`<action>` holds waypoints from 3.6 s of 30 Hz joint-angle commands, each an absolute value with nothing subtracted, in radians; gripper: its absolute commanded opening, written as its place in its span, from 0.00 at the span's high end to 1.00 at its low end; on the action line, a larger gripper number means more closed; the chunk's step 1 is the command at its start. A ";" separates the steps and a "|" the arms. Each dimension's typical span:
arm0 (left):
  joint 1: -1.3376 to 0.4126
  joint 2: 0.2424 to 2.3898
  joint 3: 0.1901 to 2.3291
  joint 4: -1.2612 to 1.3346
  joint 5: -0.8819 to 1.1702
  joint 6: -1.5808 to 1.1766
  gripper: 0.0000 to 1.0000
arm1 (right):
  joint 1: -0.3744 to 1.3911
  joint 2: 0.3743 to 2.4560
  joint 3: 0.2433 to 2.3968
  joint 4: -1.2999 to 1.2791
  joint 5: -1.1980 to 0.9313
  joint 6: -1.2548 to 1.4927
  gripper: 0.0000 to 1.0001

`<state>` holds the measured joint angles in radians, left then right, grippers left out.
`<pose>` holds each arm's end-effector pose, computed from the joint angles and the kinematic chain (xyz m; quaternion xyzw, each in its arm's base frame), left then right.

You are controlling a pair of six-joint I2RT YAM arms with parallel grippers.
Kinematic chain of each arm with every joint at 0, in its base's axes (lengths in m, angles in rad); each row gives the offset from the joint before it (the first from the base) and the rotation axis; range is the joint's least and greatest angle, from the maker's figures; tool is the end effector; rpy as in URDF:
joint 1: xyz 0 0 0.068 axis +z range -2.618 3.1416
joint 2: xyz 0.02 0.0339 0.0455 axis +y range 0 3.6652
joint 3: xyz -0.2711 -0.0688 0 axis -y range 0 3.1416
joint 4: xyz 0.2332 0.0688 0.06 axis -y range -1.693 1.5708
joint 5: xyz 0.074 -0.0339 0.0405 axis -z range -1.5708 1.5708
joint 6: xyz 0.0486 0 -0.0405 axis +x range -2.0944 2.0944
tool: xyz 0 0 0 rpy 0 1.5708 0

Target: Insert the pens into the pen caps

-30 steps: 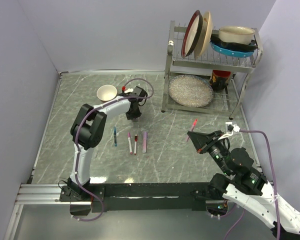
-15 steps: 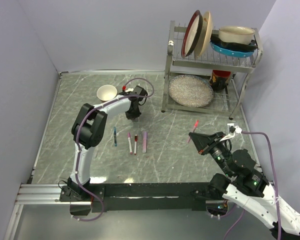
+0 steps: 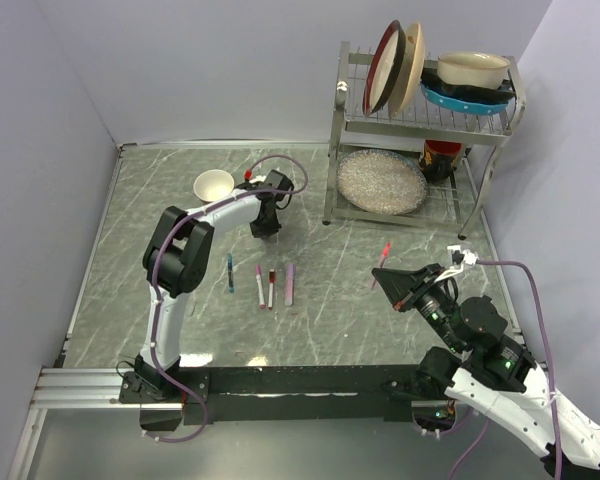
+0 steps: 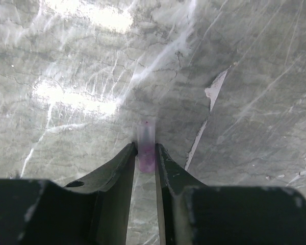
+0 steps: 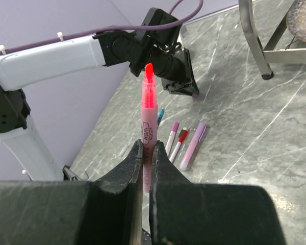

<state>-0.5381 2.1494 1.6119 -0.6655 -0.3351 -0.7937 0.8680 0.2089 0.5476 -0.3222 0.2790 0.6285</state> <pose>0.3881 -0.2130 0.1607 -0.1538 0.9576 0.0175 0.2431 0.0590 0.0490 0.3058 0.0155 0.7013 0.4089 0.5837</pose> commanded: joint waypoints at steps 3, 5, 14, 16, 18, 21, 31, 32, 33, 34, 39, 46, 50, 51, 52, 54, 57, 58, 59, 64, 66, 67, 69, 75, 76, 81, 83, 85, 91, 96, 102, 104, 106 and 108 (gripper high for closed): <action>-0.506 2.255 1.546 -0.712 -0.345 -0.758 0.73 | 0.871 0.224 0.537 -0.301 0.264 0.664 1.00; -0.506 2.253 1.548 -0.710 -0.359 -0.753 0.75 | 0.871 0.235 0.532 -0.296 0.255 0.670 1.00; -0.503 2.159 1.479 -0.649 -0.307 -0.765 0.99 | 0.871 0.291 0.509 -0.243 0.161 0.664 1.00; -0.517 2.097 1.447 -0.626 -0.285 -0.772 0.99 | 0.871 0.307 0.488 -0.194 0.098 0.670 1.00; -0.532 1.979 1.388 -0.571 -0.261 -0.775 0.99 | 0.871 0.343 0.470 -0.161 0.040 0.681 1.00; -0.574 1.778 1.248 -0.400 -0.106 -0.761 0.99 | 0.873 0.396 0.431 -0.085 0.003 0.701 1.00; -0.627 1.177 0.753 0.262 0.367 -0.951 0.99 | 0.877 0.581 0.316 0.372 -0.307 0.768 1.00; -0.633 1.114 0.705 0.299 0.379 -0.966 0.99 | 0.879 0.619 0.319 0.396 -0.339 0.778 1.00; -0.640 1.086 0.681 0.334 0.406 -0.982 0.99 | 0.879 0.641 0.324 0.414 -0.354 0.796 1.00; -0.650 1.059 0.661 0.366 0.410 -1.009 0.99 | 0.885 0.659 0.328 0.446 -0.363 0.804 1.00; -0.679 0.916 0.586 0.448 0.382 -1.057 0.99 | 0.916 0.752 0.327 0.560 -0.338 0.833 1.00; -0.693 0.793 0.531 0.456 0.313 -1.045 0.99 | 0.980 0.824 0.370 0.598 -0.259 0.828 1.00; -0.693 0.793 0.540 0.439 0.313 -1.034 0.99 | 0.996 0.845 0.394 0.603 -0.238 0.828 1.00; -0.695 0.796 0.541 0.437 0.319 -1.032 0.99 | 1.000 0.850 0.397 0.604 -0.236 0.827 1.00; -0.695 0.802 0.548 0.436 0.318 -1.032 0.99 | 1.000 0.857 0.400 0.604 -0.232 0.828 1.00; -0.695 0.805 0.552 0.431 0.318 -1.023 0.99 | 1.005 0.865 0.408 0.615 -0.232 0.834 1.00; -0.696 0.808 0.560 0.416 0.313 -1.011 0.99 | 1.009 0.874 0.429 0.608 -0.227 0.828 1.00; -0.696 0.808 0.563 0.407 0.311 -1.011 0.99 | 1.011 0.877 0.434 0.606 -0.224 0.827 1.00; -0.696 0.808 0.563 0.408 0.313 -1.011 0.99 | 1.012 0.877 0.442 0.604 -0.219 0.824 1.00; -0.696 0.802 0.555 0.402 0.307 -1.009 0.99 | 1.012 0.877 0.453 0.595 -0.207 0.819 1.00; -0.696 0.799 0.549 0.406 0.308 -1.011 0.99 | 1.012 0.879 0.459 0.586 -0.198 0.818 1.00; -0.696 0.798 0.546 0.408 0.311 -1.012 0.99 | 1.012 0.879 0.460 0.584 -0.195 0.818 1.00; -0.696 0.799 0.545 0.408 0.316 -1.014 0.99 | 1.012 0.885 0.466 0.575 -0.183 0.816 1.00; -0.696 0.798 0.520 0.426 0.345 -1.026 0.99 | 1.012 0.899 0.479 0.574 -0.153 0.810 1.00; -0.696 0.790 0.519 0.425 0.345 -1.028 0.99 | 1.012 0.900 0.482 0.571 -0.146 0.810 1.00; -0.699 0.782 0.509 0.419 0.351 -1.020 0.99 | 1.012 0.884 0.495 0.554 -0.120 0.804 1.00; -0.701 0.782 0.500 0.439 0.363 -1.029 0.99 | 1.012 0.879 0.508 0.535 -0.098 0.802 1.00; -0.706 0.788 0.488 0.449 0.368 -1.031 0.99 | 1.011 0.877 0.521 0.522 -0.097 0.796 1.00; -0.716 0.795 0.476 0.442 0.385 -1.008 0.99 | 1.009 0.874 0.560 0.496 -0.077 0.790 1.00; -0.721 0.779 0.472 0.423 0.387 -0.996 0.99 | 1.009 0.897 0.575 0.485 -0.072 0.799 1.00; -0.723 0.776 0.465 0.407 0.423 -0.986 0.93 | 1.005 0.876 0.587 0.459 -0.023 0.770 1.00; -0.723 0.775 0.472 0.387 0.422 -0.985 0.76 | 1.008 0.879 0.592 0.456 -0.049 0.758 1.00; -0.723 0.765 0.494 0.362 0.416 -0.982 0.64 | 1.006 0.882 0.588 0.457 -0.077 0.746 1.00; -0.721 0.762 0.524 0.344 0.405 -0.971 0.59 | 1.008 0.885 0.559 0.485 -0.124 0.758 1.00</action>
<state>-0.7143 0.7818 0.4782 0.3931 0.3676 -1.0039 1.0111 0.9009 0.5297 0.3939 -0.1101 0.7799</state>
